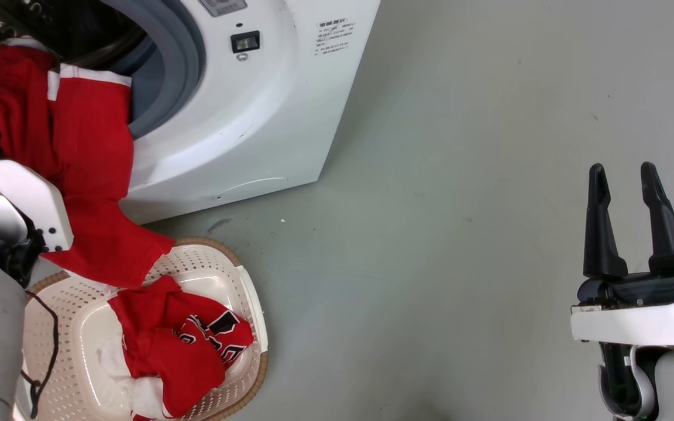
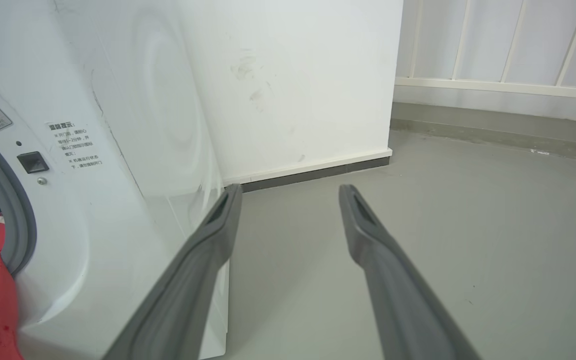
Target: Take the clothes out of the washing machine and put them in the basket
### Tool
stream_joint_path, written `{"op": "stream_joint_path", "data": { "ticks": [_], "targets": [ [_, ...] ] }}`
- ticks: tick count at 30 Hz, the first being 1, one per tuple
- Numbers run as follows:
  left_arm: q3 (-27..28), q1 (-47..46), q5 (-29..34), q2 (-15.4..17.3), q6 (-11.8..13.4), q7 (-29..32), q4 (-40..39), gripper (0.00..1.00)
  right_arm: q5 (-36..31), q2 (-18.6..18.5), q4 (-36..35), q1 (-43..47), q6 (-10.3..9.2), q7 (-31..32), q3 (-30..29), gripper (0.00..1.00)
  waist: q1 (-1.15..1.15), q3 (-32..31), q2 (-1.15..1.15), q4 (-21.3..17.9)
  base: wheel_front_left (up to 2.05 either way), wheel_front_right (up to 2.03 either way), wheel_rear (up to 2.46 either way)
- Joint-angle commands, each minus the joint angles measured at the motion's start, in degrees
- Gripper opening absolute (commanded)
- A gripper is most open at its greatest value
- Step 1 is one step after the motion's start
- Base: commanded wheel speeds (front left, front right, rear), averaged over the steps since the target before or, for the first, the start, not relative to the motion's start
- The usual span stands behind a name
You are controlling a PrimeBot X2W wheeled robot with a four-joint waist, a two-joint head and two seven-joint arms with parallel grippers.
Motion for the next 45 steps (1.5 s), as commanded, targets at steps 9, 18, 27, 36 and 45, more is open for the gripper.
{"op": "stream_joint_path", "data": {
  "ticks": [9, 18, 27, 36, 45],
  "targets": [
    [0.26, 1.69, -1.32, -2.31, 0.78, -8.04, -1.36, 0.00, -1.59, 0.01, -0.33, 0.72, -0.02, -0.25, -1.01, 1.00, -0.01, -3.04, 0.00, 2.46, 0.00, 0.00, 0.00],
    [0.96, 9.82, -2.83, -6.05, 2.34, -19.03, -4.65, 0.00, -3.81, 0.01, -1.01, 2.58, -0.02, 0.93, -1.98, 1.00, -0.01, -8.96, 0.00, 5.96, 0.00, 0.00, 0.00],
    [-0.05, 21.77, -3.45, -10.23, 3.67, -24.53, -10.42, 0.00, -6.65, 0.01, -3.56, 6.19, -0.02, 4.97, -1.56, 1.00, -0.01, -15.29, 0.00, 9.43, 0.00, 0.00, 0.00],
    [-2.55, 34.87, -4.05, -14.86, 5.02, -22.97, -15.10, 0.00, -9.69, 0.01, -6.26, 10.17, -0.02, 9.45, 1.28, 1.00, -0.01, -19.30, 0.00, 12.13, 0.00, 0.00, 0.00],
    [-3.67, 40.39, -5.81, -18.40, 5.37, -21.46, -12.92, 0.00, -9.22, 0.01, -8.71, 10.53, -0.02, 10.95, 3.50, 1.00, -0.01, -16.87, 0.00, 13.12, 0.00, 0.00, 0.00]
  ]
}}
